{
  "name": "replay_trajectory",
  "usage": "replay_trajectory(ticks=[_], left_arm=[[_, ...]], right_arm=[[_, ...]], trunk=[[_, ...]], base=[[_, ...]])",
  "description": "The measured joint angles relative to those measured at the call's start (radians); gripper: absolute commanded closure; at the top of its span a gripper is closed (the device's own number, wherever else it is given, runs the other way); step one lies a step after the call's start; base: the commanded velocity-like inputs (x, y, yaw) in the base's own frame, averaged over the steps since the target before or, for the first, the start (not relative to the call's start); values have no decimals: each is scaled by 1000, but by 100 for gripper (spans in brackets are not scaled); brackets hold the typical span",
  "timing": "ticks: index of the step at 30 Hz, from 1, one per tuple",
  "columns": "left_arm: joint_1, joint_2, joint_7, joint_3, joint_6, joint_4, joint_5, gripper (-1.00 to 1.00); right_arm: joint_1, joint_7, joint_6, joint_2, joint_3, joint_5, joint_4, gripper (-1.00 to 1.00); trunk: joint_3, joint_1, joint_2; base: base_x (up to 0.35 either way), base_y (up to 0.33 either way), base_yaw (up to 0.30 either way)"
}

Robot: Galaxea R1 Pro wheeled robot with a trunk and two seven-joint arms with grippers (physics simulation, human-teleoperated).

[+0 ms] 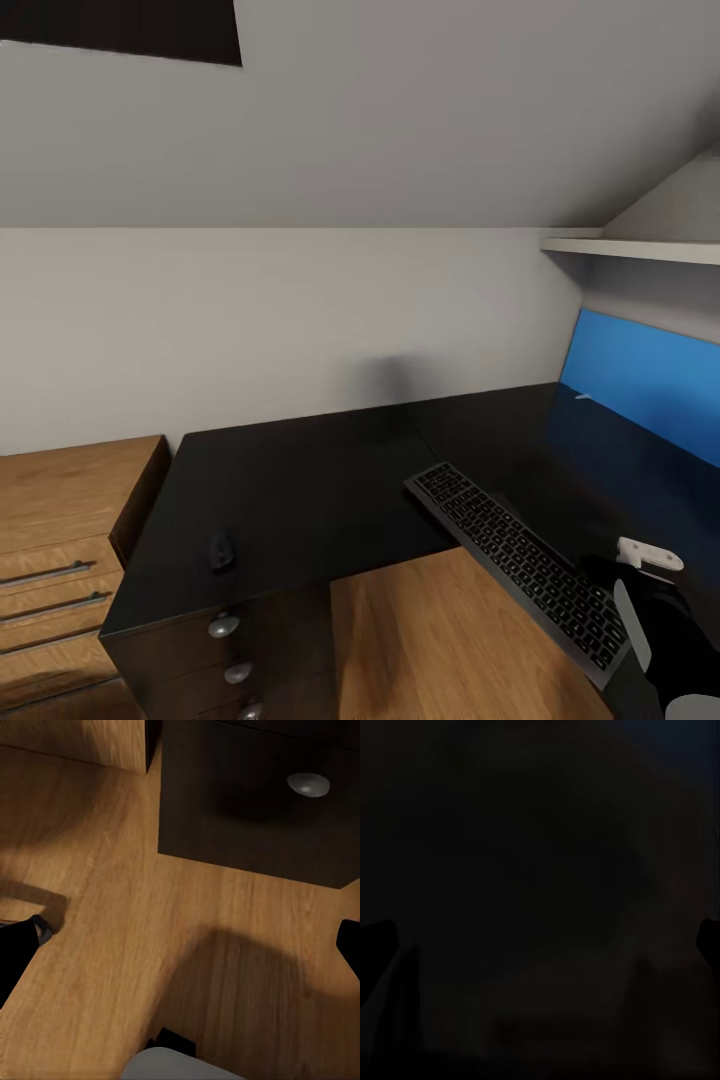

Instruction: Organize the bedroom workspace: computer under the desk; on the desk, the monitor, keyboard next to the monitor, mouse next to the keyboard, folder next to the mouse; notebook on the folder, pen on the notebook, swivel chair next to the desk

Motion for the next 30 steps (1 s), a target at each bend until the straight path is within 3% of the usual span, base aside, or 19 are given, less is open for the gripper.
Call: replay_trajectory(ticks=[21, 30], left_arm=[[0, 0, 0, 0, -1, 0, 0, -100], [0, 1, 0, 0, 0, 0, 0, -100]], right_arm=[[0, 1, 7, 0, 10, 2, 3, -100], [0, 3, 25, 0, 42, 3, 3, -100]], trunk=[[0, 0, 0], [0, 0, 0]], base=[[-5, 1, 0], [-78, 105, 0]])
